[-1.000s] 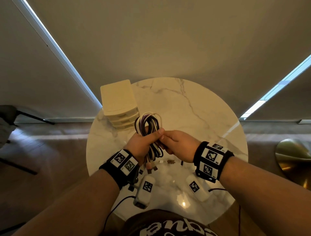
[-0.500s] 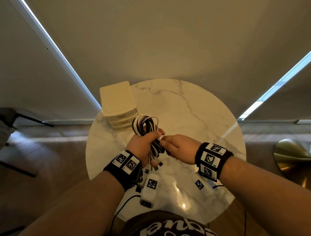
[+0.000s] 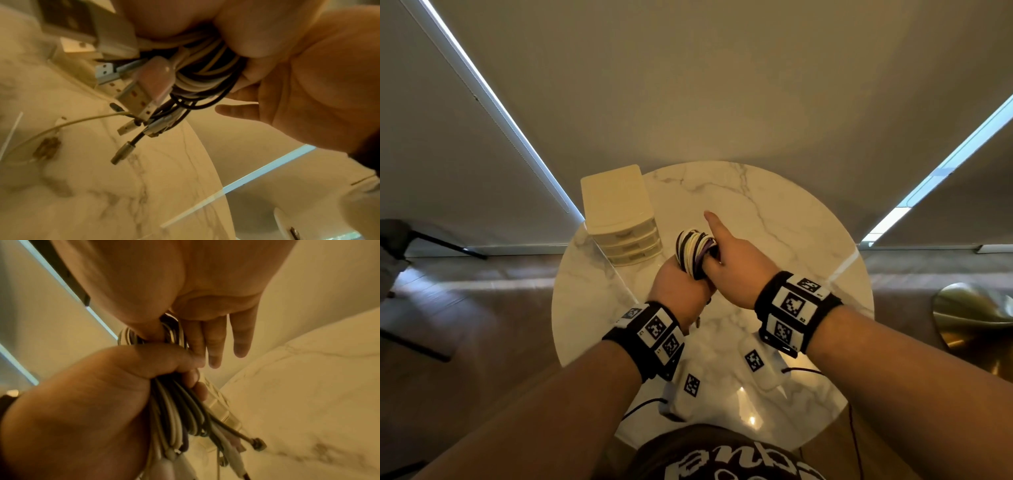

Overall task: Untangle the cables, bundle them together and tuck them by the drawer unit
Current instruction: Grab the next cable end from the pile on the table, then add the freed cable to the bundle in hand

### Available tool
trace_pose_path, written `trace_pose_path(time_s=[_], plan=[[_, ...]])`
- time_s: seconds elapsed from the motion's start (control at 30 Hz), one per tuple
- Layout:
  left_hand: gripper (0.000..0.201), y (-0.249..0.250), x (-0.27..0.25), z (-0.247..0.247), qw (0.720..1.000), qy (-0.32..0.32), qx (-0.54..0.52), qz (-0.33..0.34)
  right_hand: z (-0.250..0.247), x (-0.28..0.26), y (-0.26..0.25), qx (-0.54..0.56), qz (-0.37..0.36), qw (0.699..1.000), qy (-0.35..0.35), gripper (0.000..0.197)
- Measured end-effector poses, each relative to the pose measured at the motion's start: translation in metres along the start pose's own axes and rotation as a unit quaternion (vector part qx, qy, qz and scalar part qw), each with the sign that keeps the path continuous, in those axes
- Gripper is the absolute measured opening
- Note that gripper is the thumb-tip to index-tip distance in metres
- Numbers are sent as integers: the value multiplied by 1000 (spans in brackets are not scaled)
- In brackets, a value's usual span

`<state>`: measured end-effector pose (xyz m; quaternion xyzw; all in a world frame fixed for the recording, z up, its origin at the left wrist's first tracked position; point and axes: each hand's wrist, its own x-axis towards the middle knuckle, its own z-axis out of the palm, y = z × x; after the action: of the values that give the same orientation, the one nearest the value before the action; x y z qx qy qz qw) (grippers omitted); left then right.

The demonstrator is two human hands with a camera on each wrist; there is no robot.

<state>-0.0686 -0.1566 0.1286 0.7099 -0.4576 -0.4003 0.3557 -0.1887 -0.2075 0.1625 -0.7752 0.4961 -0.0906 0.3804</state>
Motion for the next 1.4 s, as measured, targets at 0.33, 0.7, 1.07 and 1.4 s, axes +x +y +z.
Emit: trace_pose_path(time_s=[0.33,0.7,1.07,1.4], plan=[[14,1,-8,10,1000,-2,17,6,-2,-13,14,-29,-12,997,66,40],[7,6,-6,25,1000,-26,0,5,-10,-11,16,9,-36,998,43,59],[12,1,-7,25,996,-73,60,-10,-28,-1,29,-286,-168,939,87,29],[20,13,-2,10,956,-245,-157,32,-44,9,37,-246,-374,876,180,28]])
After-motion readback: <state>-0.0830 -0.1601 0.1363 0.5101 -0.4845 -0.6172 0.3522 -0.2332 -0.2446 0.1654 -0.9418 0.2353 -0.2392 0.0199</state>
